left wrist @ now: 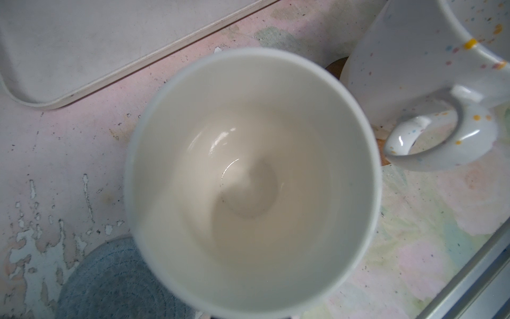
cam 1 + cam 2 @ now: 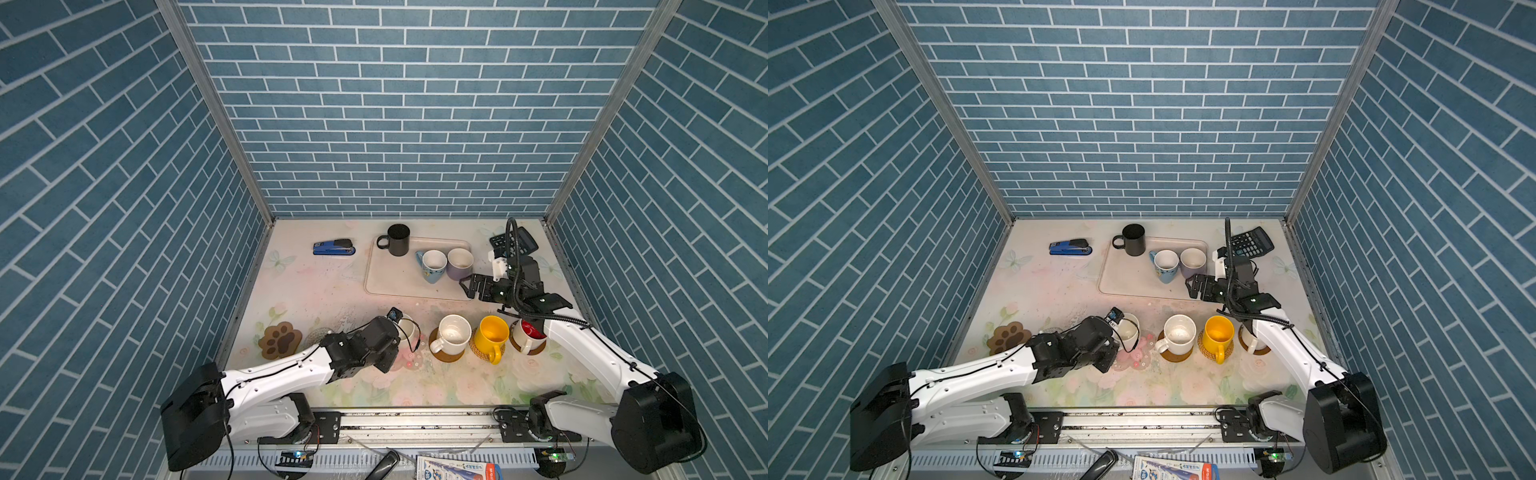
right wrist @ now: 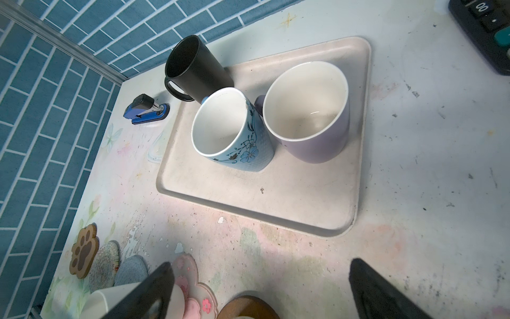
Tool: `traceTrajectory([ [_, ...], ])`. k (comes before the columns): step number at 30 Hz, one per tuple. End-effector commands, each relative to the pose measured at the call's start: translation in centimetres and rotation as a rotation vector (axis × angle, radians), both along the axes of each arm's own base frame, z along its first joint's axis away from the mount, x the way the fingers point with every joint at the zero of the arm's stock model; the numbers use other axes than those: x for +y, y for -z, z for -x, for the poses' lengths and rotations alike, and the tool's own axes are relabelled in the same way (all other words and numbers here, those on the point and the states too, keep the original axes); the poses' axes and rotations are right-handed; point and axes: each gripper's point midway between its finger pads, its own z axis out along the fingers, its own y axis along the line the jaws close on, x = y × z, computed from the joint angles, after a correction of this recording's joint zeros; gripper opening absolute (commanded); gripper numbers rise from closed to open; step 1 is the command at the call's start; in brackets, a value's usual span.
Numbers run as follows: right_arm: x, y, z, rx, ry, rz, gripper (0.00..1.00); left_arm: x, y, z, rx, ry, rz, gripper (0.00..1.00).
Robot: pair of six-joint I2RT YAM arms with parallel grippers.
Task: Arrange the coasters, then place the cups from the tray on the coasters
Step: 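Lower the white mug onto the pink flower-shaped coaster with left gripper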
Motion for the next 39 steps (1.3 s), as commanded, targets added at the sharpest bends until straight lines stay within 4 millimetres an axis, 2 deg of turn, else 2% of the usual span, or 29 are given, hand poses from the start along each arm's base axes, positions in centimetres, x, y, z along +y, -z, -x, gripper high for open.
traceTrajectory([
  [1, 0.0, 0.4, 0.2, -0.001, -0.004, 0.010, 0.99, -0.4, -1.5, -0.2, -0.046, -0.001, 0.052, 0.00],
  [11, 0.1, 1.2, -0.1, 0.020, -0.004, 0.016, 0.99, -0.4, -1.7, 0.8, -0.031, 0.014, 0.062, 0.01],
  [22, -0.1, 1.2, 0.0, 0.020, 0.001, 0.021, 0.99, 0.2, -0.3, 1.0, -0.031, -0.012, 0.023, 0.03],
  [27, 0.0, 1.3, 0.0, 0.024, -0.004, 0.015, 0.99, 0.4, 0.0, 1.1, -0.028, -0.023, 0.025, 0.12],
  [32, 0.0, 1.1, 0.1, 0.024, -0.003, 0.018, 0.99, 0.3, -0.1, 1.1, -0.029, -0.019, 0.029, 0.31],
  [39, -0.1, 1.0, 0.1, 0.020, -0.003, 0.018, 0.99, 0.4, -0.2, 0.9, -0.035, -0.022, 0.022, 0.43],
])
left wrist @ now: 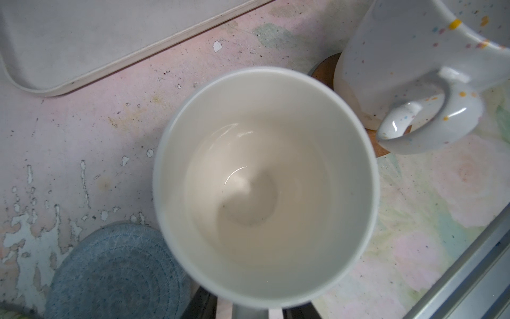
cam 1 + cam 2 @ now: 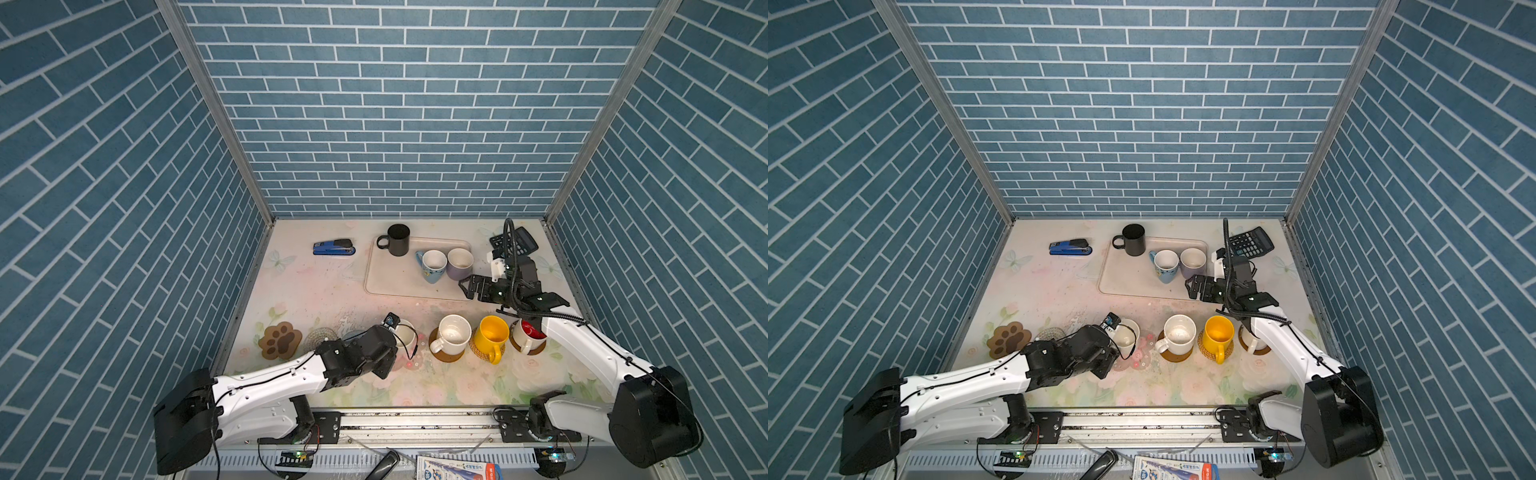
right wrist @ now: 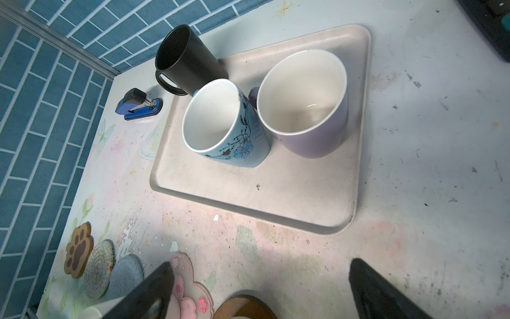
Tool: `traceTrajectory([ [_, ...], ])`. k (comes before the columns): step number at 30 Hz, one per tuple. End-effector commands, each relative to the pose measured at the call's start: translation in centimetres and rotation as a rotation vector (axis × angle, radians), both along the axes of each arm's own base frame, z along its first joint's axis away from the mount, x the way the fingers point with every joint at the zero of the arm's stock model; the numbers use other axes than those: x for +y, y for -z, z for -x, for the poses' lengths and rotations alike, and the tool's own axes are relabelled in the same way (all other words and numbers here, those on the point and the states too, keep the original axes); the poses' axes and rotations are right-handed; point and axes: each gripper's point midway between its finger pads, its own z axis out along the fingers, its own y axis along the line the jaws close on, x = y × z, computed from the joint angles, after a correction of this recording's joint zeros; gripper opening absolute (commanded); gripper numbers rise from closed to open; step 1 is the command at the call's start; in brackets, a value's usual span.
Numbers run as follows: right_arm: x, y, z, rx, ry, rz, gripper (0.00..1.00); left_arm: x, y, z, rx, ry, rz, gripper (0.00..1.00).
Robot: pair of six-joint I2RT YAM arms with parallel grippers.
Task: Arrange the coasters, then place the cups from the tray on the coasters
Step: 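Lower the white mug onto the pink flower-shaped coaster with left gripper, then open left gripper off the white mug while right gripper reaches toward the tray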
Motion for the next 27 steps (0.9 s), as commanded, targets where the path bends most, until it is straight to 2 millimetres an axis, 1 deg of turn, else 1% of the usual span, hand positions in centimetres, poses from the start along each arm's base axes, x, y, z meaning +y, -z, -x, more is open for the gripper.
traceTrajectory([
  [1, -0.1, -0.1, 0.3, -0.008, -0.005, 0.007, 0.99, 0.0, -0.5, -0.3, -0.024, -0.012, 0.006, 0.45],
  [4, -0.2, -0.1, 0.3, -0.007, -0.002, 0.010, 0.99, 0.2, -0.7, -0.6, -0.033, -0.027, 0.000, 0.50],
  [6, -0.2, -0.2, 0.3, -0.010, -0.002, 0.011, 0.99, 0.4, -1.0, -0.7, -0.042, -0.036, -0.002, 0.56],
  [8, -0.2, -0.3, 0.3, -0.009, -0.002, 0.011, 0.99, 0.5, -1.4, -0.8, -0.050, -0.039, -0.003, 0.83],
  [9, -0.2, -0.3, 0.3, -0.006, -0.002, 0.013, 0.99, 0.5, -1.7, -0.8, -0.055, -0.041, -0.002, 0.93],
  [10, -0.2, -0.4, 0.3, -0.002, -0.002, 0.015, 0.99, 0.6, -1.9, -0.9, -0.059, -0.042, -0.001, 0.99],
  [15, -0.3, -1.2, 0.6, 0.023, -0.009, 0.034, 0.99, 1.1, -3.9, -1.1, -0.097, -0.054, 0.018, 0.99],
  [20, -0.6, -2.4, 1.2, 0.020, -0.013, 0.043, 0.98, 1.7, -6.8, -0.9, -0.139, -0.061, 0.076, 0.99],
  [24, -0.5, -3.6, 1.6, 0.032, -0.027, 0.048, 0.92, 2.6, -9.3, -0.9, -0.170, -0.091, 0.114, 0.99],
  [26, -0.5, -4.3, 1.7, 0.031, -0.027, 0.036, 0.86, 3.3, -10.2, -1.0, -0.181, -0.127, 0.130, 0.99],
  [27, -0.3, -4.6, 1.7, 0.030, -0.029, 0.029, 0.82, 3.5, -10.9, -1.1, -0.187, -0.143, 0.145, 0.99],
])
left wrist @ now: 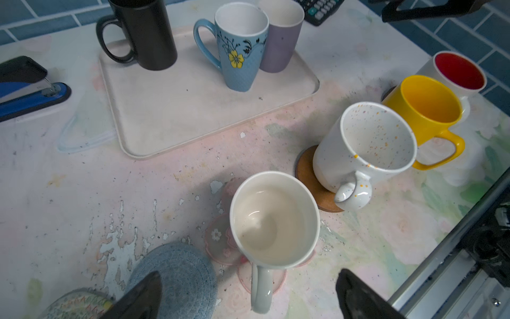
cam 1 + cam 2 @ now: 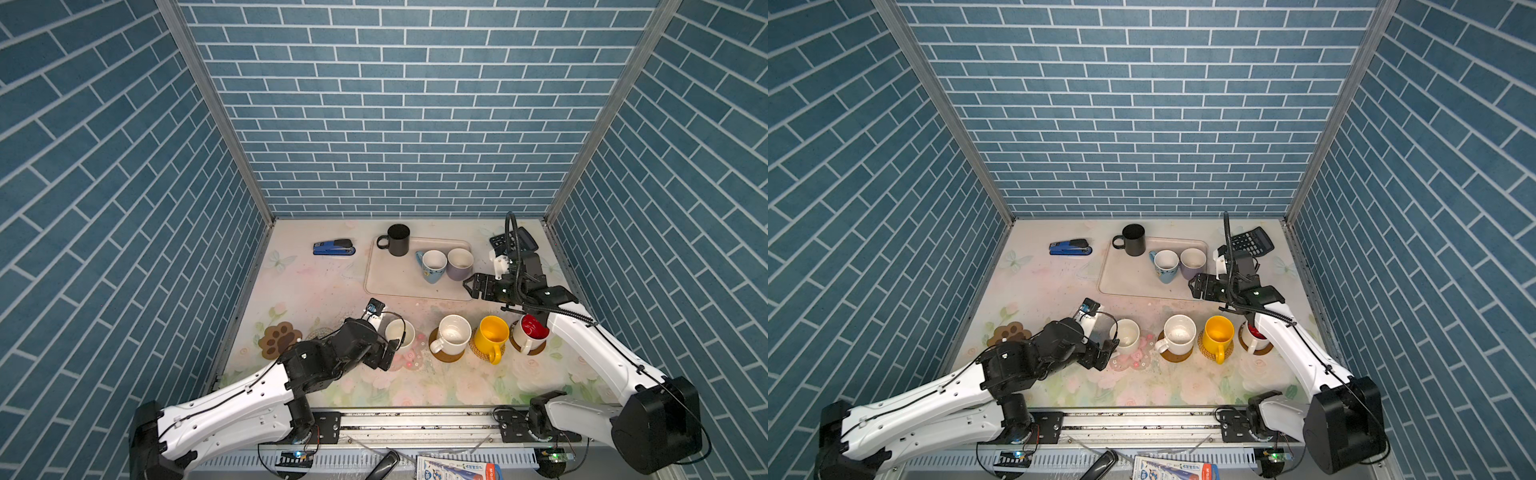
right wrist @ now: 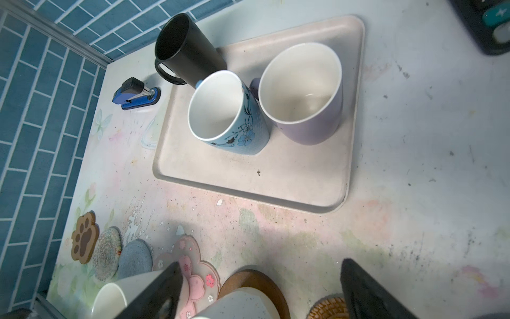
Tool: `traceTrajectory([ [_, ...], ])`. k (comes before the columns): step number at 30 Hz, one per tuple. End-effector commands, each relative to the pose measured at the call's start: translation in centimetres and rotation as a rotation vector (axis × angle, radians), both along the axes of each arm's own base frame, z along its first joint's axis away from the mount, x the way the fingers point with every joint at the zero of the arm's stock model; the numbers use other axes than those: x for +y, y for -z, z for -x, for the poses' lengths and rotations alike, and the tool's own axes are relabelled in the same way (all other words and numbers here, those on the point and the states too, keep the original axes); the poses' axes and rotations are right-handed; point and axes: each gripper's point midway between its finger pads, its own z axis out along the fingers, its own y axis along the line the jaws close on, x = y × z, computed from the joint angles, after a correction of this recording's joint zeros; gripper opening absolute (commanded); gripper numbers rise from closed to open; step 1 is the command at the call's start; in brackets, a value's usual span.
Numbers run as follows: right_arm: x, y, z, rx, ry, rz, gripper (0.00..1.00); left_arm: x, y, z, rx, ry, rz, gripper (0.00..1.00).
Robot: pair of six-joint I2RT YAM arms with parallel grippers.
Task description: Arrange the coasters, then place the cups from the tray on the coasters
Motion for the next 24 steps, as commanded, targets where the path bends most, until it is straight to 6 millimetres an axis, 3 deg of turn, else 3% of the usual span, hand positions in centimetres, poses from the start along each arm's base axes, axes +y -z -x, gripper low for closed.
traceTrajectory([
  [1, 0.3, -2.5, 0.4, -0.017, -0.018, -0.015, 0.77, 1.6, -1.6, 0.0, -0.008, -0.065, -0.001, 0.99],
  [5, 1.0, -3.3, -0.3, 0.017, -0.028, -0.012, 0.50, 2.3, -2.6, -0.2, 0.005, -0.118, 0.007, 0.99],
  [8, 1.8, -4.0, -1.3, 0.029, -0.039, 0.005, 0.36, 3.0, -2.9, -0.4, 0.017, -0.158, -0.021, 0.99],
  [15, 3.8, -5.8, -6.2, 0.025, -0.069, 0.067, 0.18, 3.9, -2.9, -1.6, 0.033, -0.203, -0.078, 0.99],
  [21, 6.9, -5.8, -12.0, 0.049, -0.111, 0.103, 0.00, 4.5, -0.4, -3.5, 0.127, -0.255, 0.009, 0.99],
  [24, 8.3, -5.3, -14.6, 0.056, -0.127, 0.125, 0.00, 5.7, 0.7, -4.0, 0.152, -0.304, 0.011, 0.99],
])
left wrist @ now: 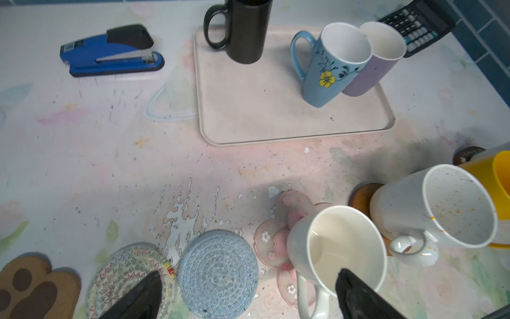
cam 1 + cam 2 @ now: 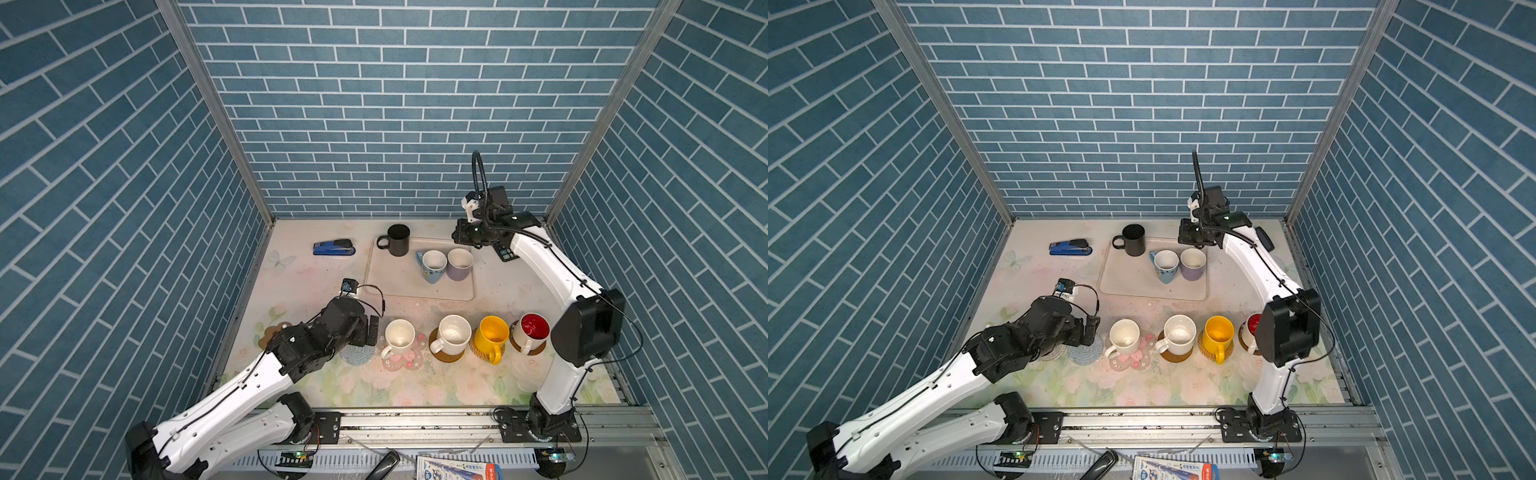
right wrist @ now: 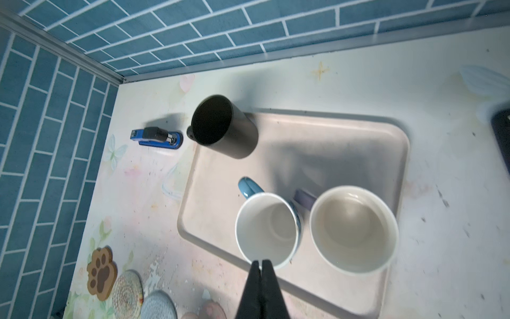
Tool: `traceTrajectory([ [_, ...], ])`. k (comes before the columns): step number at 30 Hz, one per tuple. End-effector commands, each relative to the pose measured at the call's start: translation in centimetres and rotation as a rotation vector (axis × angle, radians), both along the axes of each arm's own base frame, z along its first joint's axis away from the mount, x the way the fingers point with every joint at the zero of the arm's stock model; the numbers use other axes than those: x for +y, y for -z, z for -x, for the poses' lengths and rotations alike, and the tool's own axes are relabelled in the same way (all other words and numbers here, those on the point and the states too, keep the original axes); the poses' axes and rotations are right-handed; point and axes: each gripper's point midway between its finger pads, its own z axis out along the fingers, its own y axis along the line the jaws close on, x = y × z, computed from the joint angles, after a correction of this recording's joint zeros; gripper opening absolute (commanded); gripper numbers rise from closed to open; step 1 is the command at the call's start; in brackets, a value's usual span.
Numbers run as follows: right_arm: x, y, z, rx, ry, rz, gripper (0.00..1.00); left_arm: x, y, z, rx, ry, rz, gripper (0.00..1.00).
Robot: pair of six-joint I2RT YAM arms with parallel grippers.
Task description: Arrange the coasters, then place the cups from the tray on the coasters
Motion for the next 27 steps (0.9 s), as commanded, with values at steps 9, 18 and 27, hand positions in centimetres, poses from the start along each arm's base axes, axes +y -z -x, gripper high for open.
traceTrajectory([
  [9, 4.0, 4.8, -5.5, 0.080, -0.077, 0.112, 0.00, 0.7, 2.6, -0.4, 0.053, -0.047, 0.034, 0.99],
  [18, 6.0, 8.3, -6.1, 0.075, -0.108, 0.202, 0.00, 2.5, 5.1, -0.5, 0.042, -0.124, -0.010, 0.99],
  [27, 7.5, 10.3, -5.3, 0.061, -0.139, 0.306, 0.00, 3.1, 5.6, 0.2, 0.044, -0.133, -0.006, 0.99],
])
